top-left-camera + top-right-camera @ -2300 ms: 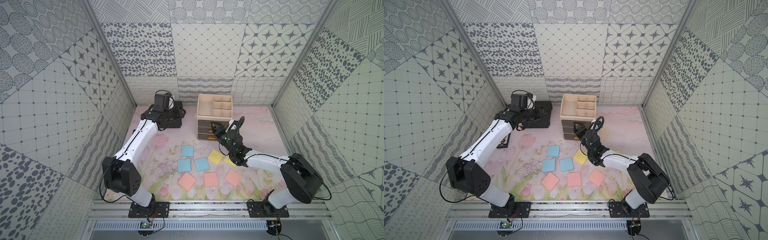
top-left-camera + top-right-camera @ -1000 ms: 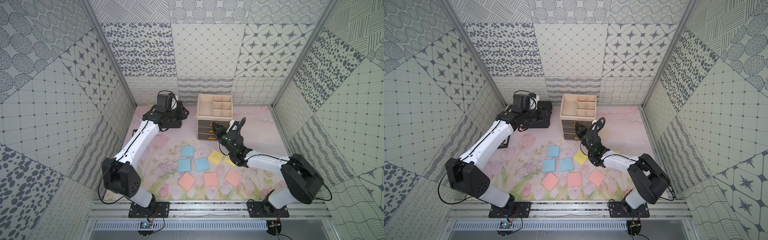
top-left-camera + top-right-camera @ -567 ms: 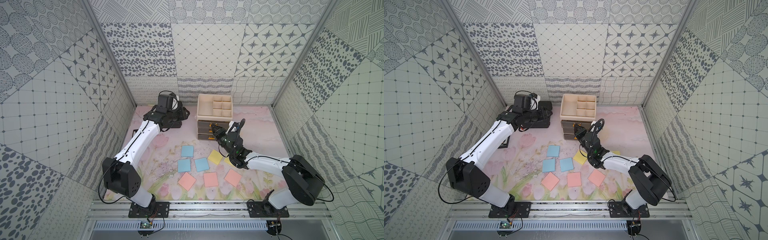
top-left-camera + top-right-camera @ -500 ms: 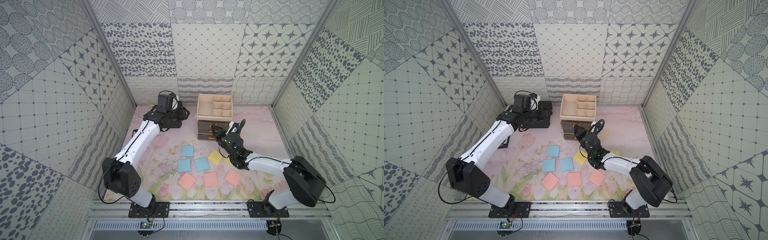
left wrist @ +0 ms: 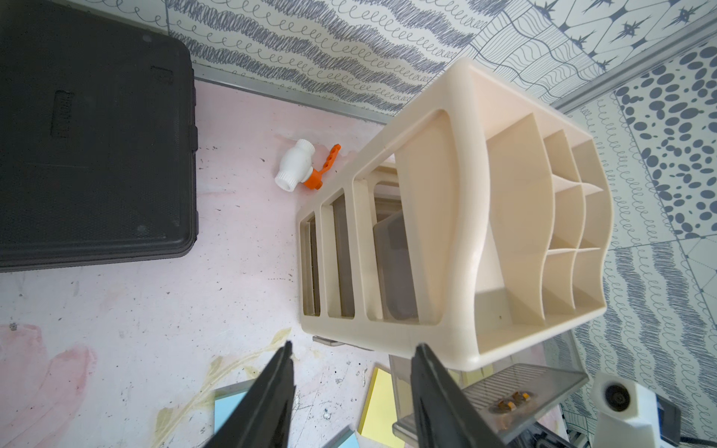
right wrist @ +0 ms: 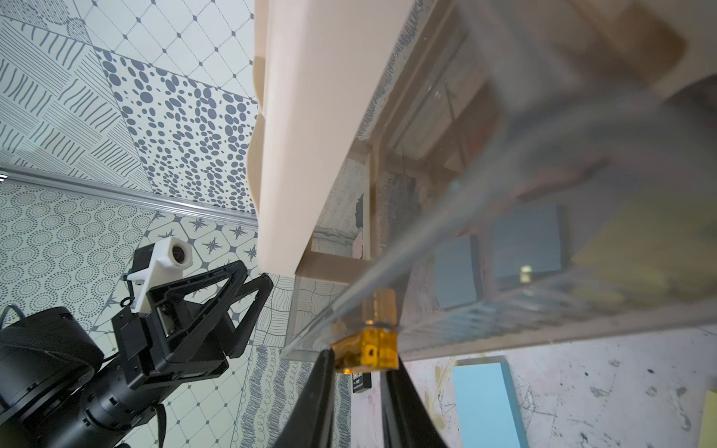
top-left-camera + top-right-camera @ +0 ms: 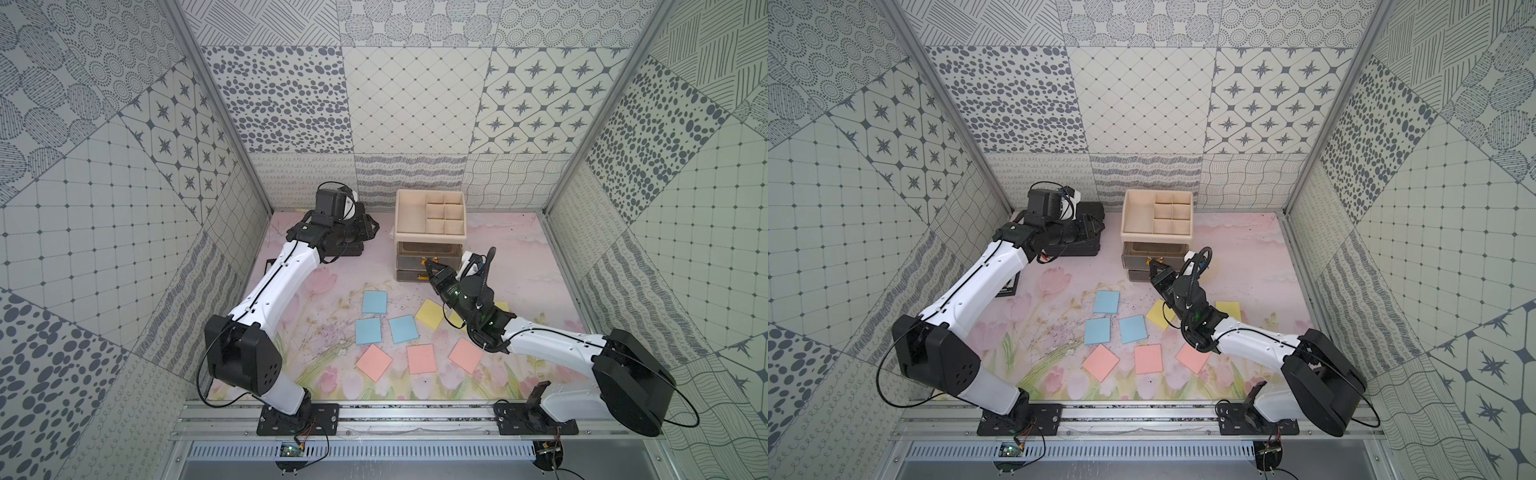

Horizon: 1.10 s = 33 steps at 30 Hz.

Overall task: Please put the sticky notes in the drawer by color
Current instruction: Open the drawer in the storage box.

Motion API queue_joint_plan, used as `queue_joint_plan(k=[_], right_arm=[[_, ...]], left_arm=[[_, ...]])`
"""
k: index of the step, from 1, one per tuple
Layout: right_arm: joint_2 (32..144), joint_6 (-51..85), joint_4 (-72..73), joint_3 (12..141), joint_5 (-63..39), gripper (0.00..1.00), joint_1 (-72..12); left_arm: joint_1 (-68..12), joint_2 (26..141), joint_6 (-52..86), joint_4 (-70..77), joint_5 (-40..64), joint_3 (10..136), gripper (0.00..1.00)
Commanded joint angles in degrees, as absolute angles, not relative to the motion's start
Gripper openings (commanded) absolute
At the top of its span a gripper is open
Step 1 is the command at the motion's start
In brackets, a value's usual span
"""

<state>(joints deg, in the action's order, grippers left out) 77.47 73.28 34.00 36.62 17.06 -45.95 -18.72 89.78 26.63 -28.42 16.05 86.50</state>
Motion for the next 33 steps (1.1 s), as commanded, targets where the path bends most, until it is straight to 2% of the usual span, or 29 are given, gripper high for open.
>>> queue_joint_plan(k=[1,24,26,33], right_arm=[[75.5,72.1,36.4,36.7,17.7,0.23,-46.6],[72.3,71.7,33.3,35.3,23.9,0.23,-51.6],[71.9,71.6,32.9,35.1,24.4,0.28,-51.6],[70.3,69.5,31.1,35.7,24.3,0.74,-51.6]], left_arm=[[-19.0,89.4,25.5,-26.0,16.0,86.3,0.52],[-19.0,89.4,25.6,-25.9,15.9,85.9,0.52],[-19.0,89.4,25.6,-25.9,15.9,85.8,0.52],[-19.0,89.6,25.5,-26.0,15.9,86.0,0.52]])
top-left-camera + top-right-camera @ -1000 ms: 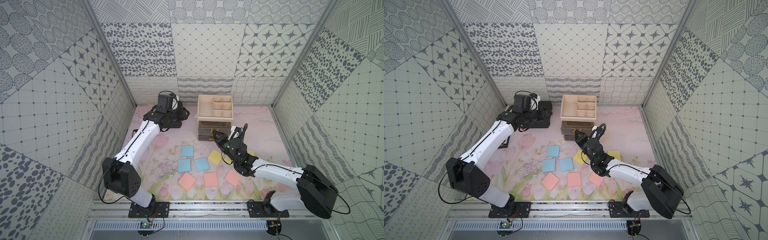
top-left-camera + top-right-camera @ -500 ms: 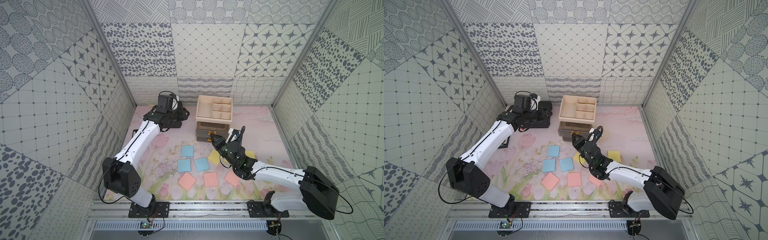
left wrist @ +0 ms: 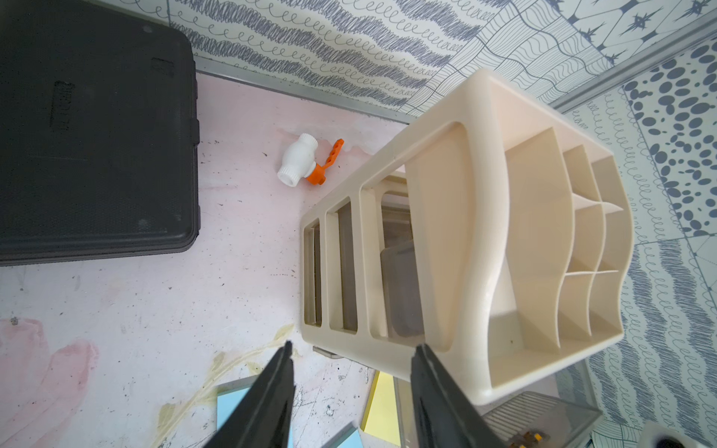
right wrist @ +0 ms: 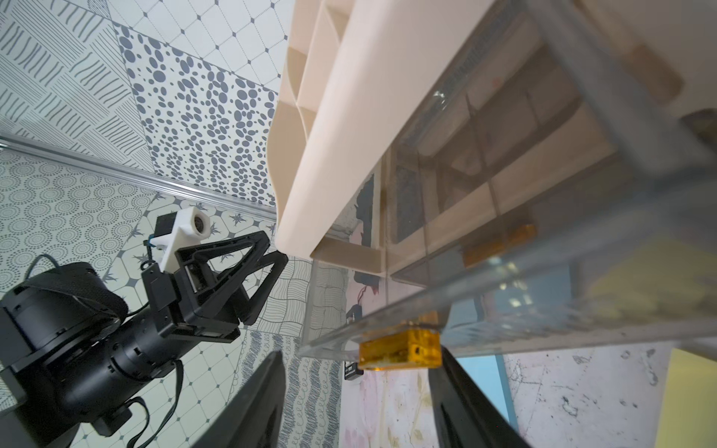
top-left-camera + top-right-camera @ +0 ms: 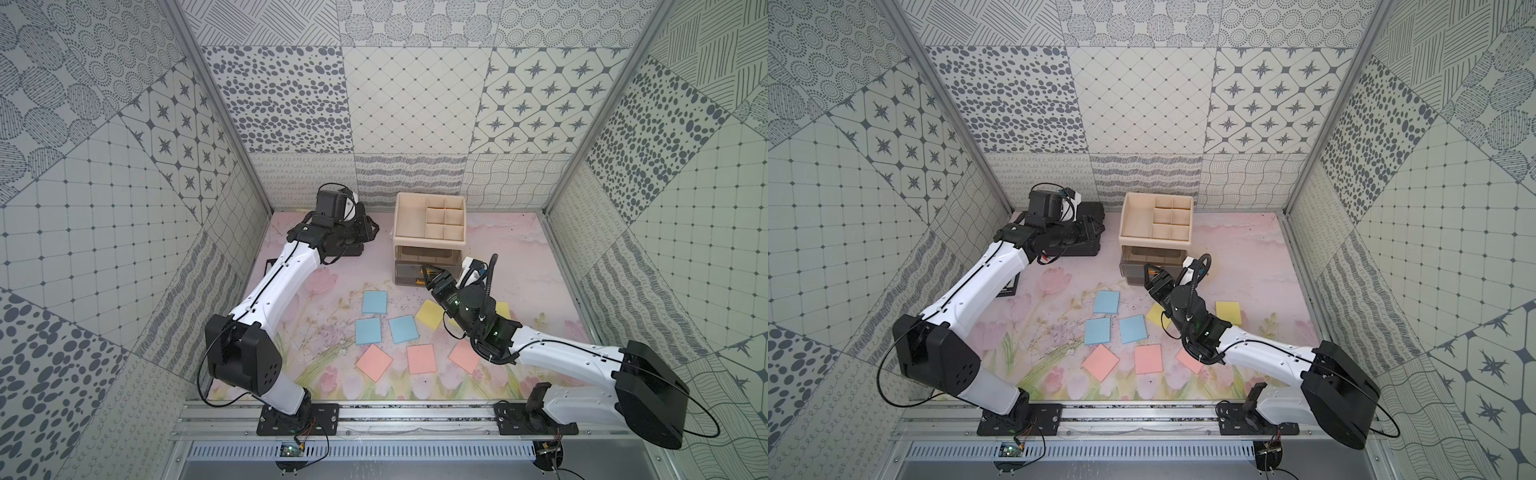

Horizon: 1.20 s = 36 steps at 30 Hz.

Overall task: Please put the sticky notes in the drawer by color
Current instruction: Open the drawer in the storage box, then pick up the sticky notes from the center of the board.

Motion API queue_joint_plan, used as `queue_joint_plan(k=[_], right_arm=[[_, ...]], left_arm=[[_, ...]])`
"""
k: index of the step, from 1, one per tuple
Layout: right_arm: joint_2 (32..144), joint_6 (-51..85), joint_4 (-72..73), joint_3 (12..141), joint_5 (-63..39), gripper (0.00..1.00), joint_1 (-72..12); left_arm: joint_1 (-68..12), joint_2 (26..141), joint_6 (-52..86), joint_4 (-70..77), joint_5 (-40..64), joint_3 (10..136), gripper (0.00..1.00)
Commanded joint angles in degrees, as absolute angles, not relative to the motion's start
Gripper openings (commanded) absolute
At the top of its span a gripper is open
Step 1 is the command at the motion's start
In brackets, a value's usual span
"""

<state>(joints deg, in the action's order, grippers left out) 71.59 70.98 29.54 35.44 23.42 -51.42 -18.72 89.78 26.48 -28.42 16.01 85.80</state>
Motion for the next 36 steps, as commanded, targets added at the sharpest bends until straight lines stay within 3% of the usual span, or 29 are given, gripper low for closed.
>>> queue_joint_plan(k=[1,4,14,22,29,31,36], right_arm=[[70.2,69.4,31.1,35.6,24.1,0.79,-51.6],[69.8,68.6,31.1,35.9,22.8,0.98,-51.6],[59.9,66.3,21.6,34.8,23.0,0.96,-51.7],[41.1,58.6,-11.9,40.6,33.9,0.86,-51.6],[49.1,52.4,-50.2,61.4,45.9,0.83,-49.4],[52.7,49.7,-54.9,65.8,42.3,0.83,-46.1],[57.6,41.4,-57.2,67.0,16.0,0.91,-26.4]], left_arm=[[-19.0,89.8,25.5,-25.9,16.0,86.0,0.52],[-19.0,89.9,25.4,-25.9,15.8,86.1,0.52],[-19.0,90.6,24.5,-26.2,14.7,87.4,0.52],[-19.0,90.9,24.0,-27.0,14.2,88.3,0.53],[-19.0,90.8,23.7,-27.9,14.7,87.8,0.53],[-19.0,90.4,23.7,-28.2,15.1,87.0,0.53],[-19.0,88.7,23.7,-28.5,15.4,84.9,0.53]])
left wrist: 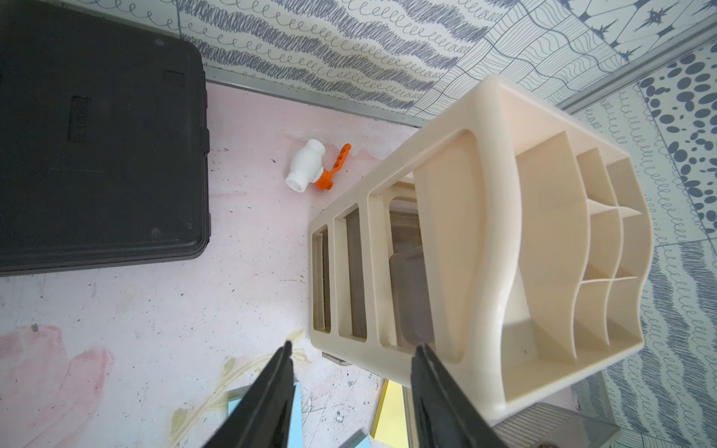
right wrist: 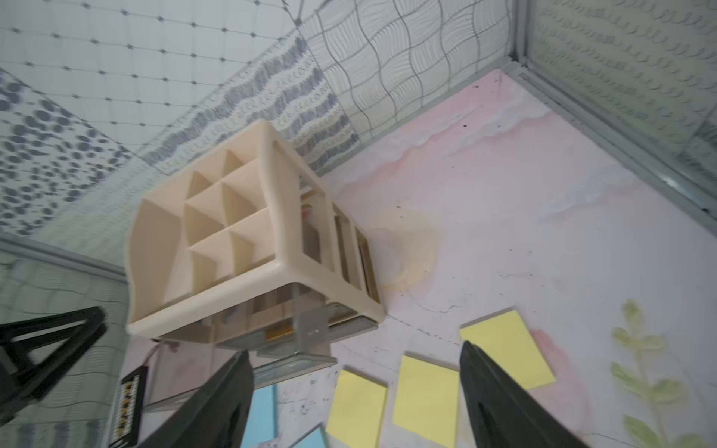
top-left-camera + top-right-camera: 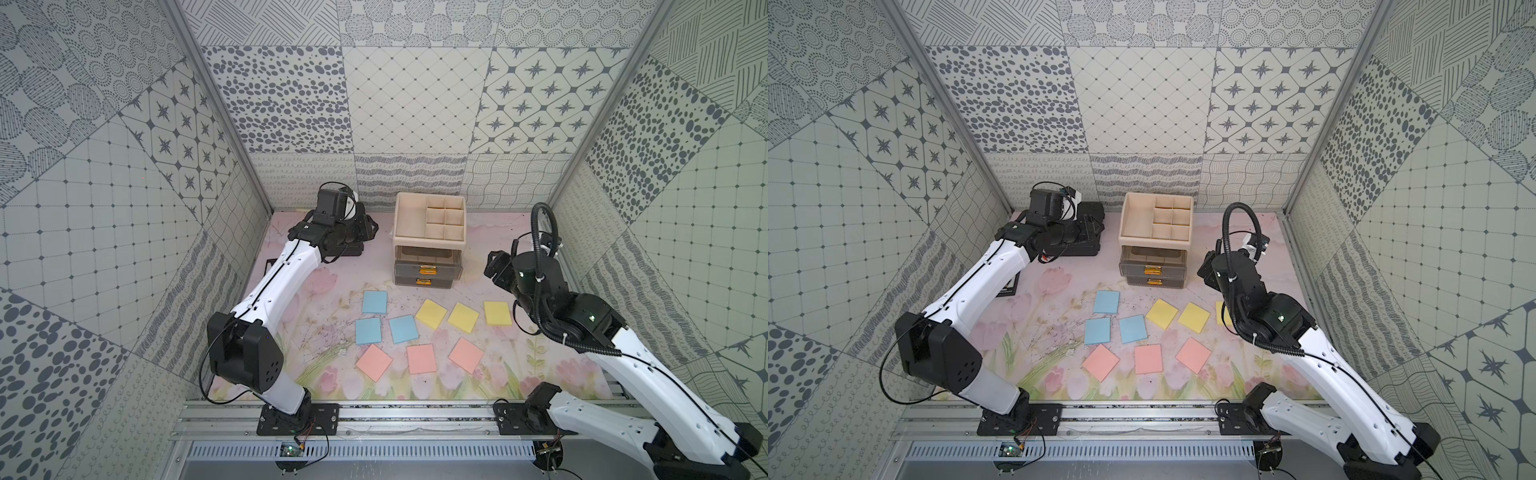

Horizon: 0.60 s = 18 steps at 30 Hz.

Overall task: Please put the sticky notes in the drawer by color
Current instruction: Pick up the sticky notes from the center of the board.

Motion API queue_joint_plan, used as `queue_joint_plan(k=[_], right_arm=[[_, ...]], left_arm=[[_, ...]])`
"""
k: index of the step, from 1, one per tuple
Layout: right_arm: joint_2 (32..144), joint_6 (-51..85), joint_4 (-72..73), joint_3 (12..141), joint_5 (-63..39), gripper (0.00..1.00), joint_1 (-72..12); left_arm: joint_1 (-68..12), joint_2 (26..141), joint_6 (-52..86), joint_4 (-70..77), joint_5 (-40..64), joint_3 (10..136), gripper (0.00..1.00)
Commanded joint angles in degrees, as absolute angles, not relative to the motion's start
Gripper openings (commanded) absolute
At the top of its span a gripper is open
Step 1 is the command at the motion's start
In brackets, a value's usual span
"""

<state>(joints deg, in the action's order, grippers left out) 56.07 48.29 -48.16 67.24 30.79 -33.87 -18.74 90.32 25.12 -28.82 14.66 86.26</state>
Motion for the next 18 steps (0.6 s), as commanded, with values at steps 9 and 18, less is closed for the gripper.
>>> queue_joint_plan(k=[9,18], right_arm=[[67.5,36.8,-54.9,58.8,2.6,0.98,-19.5],[74.5,35.8,-51.3,52.5,3.3,0.98,-15.4]], left_arm=[[-19.0,85.9,24.8,-27.9,14.9,80.7,0.53],[-19.0,85.4,25.4,-28.1,14.6,78.8,0.53]])
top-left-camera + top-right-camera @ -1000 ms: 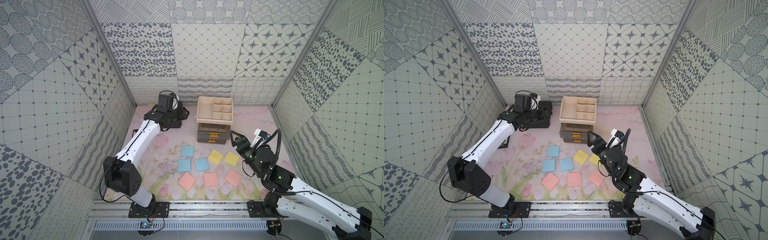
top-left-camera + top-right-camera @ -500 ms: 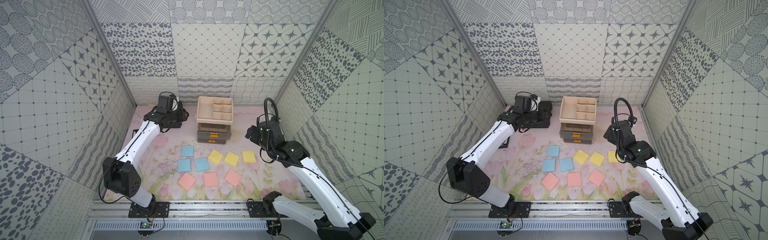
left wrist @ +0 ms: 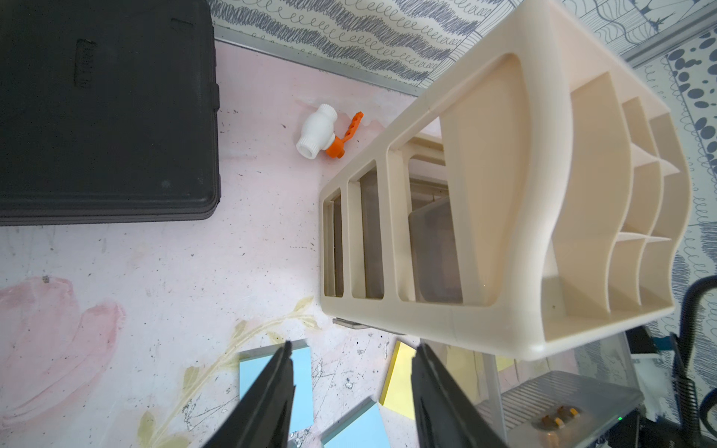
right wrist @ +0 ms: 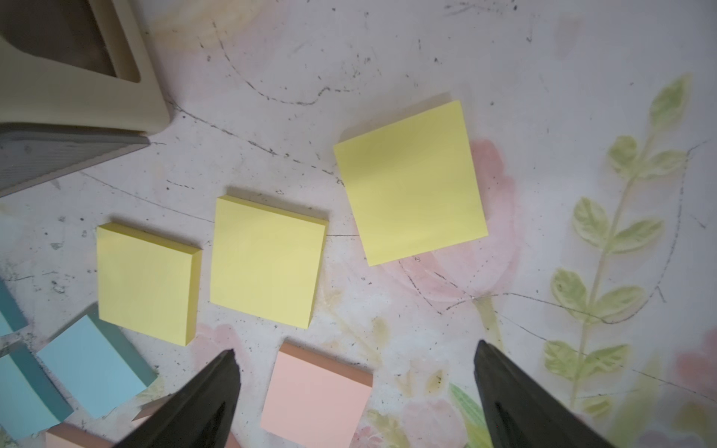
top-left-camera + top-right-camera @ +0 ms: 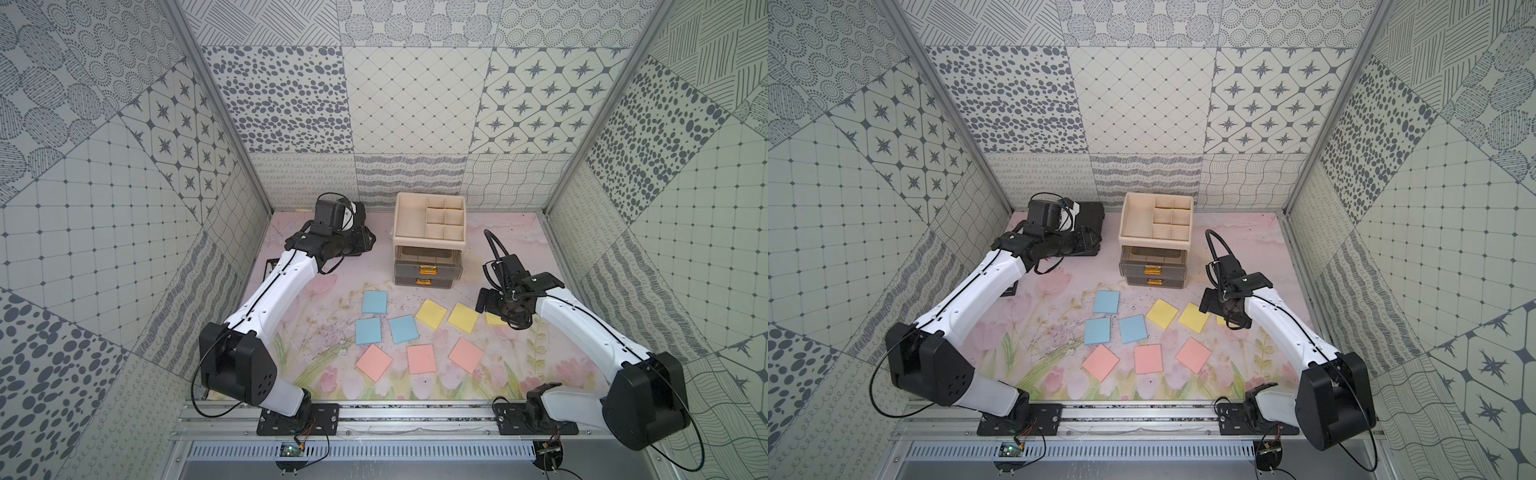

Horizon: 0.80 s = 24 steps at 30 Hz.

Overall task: Please put the sticky notes in the drawer by color
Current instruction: Pick up the sticky notes from the center of the board.

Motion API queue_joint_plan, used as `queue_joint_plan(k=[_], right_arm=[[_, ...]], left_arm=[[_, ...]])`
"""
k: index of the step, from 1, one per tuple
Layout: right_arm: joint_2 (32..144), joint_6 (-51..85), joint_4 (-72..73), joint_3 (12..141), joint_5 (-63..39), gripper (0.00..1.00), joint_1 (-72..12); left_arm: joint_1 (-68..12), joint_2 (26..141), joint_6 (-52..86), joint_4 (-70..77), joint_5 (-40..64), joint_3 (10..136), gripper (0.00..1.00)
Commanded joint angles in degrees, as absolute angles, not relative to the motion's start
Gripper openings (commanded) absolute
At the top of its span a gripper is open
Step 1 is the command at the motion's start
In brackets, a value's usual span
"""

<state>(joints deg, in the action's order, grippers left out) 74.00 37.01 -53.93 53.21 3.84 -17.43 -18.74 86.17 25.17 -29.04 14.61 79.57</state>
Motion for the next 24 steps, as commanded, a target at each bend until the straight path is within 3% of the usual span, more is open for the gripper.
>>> queue_joint_plan(k=[1,24], right_arm=[[74.8,35.6,-50.4,51.8,3.4,0.99,-14.5],[86.3,25.5,-48.0,54.1,3.8,0.99,-8.4]], left_arm=[[-19.0,85.4,25.5,-27.9,14.5,78.5,0.53],[-19.0,87.9,26.8,-28.1,14.4,79.3,0.53]])
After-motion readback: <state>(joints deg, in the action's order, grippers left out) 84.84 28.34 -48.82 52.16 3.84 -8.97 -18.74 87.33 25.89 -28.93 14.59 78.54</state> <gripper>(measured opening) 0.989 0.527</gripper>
